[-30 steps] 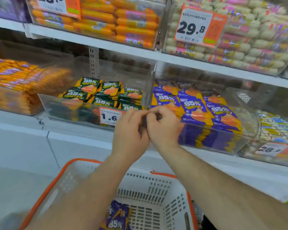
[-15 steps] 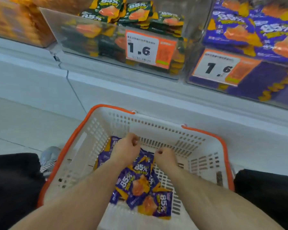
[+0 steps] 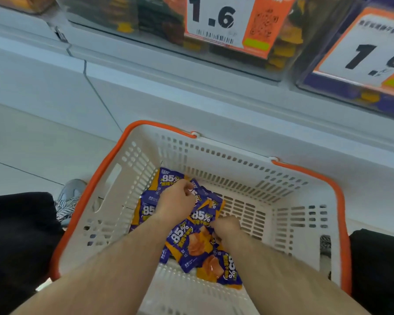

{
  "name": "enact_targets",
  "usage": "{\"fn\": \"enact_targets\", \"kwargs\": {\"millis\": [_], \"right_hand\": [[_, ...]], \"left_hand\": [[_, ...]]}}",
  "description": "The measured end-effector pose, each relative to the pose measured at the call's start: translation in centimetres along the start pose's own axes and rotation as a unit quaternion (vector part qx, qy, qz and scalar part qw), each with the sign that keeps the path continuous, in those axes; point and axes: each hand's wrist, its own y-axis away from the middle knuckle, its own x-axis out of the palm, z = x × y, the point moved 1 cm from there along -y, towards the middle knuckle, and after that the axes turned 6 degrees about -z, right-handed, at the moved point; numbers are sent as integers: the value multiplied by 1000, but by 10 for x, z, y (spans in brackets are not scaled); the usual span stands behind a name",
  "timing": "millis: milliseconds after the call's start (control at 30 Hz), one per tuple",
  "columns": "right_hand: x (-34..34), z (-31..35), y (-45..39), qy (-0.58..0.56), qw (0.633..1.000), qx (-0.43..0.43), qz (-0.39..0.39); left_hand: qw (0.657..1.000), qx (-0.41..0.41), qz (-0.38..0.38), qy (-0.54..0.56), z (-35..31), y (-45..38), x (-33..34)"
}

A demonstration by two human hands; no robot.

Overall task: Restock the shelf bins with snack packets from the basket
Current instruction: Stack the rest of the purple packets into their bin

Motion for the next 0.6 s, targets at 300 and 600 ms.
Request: {"fn": "enact_targets", "kwargs": {"millis": [300,600], "right_hand": [[-18,27,29,17,990,-140,-28],[-100,84,111,71,933,-345,-78]], "left_hand": [[997,14,80,-4,-15,6,4],[987,-30,77,138,-51,42,-18]]}}
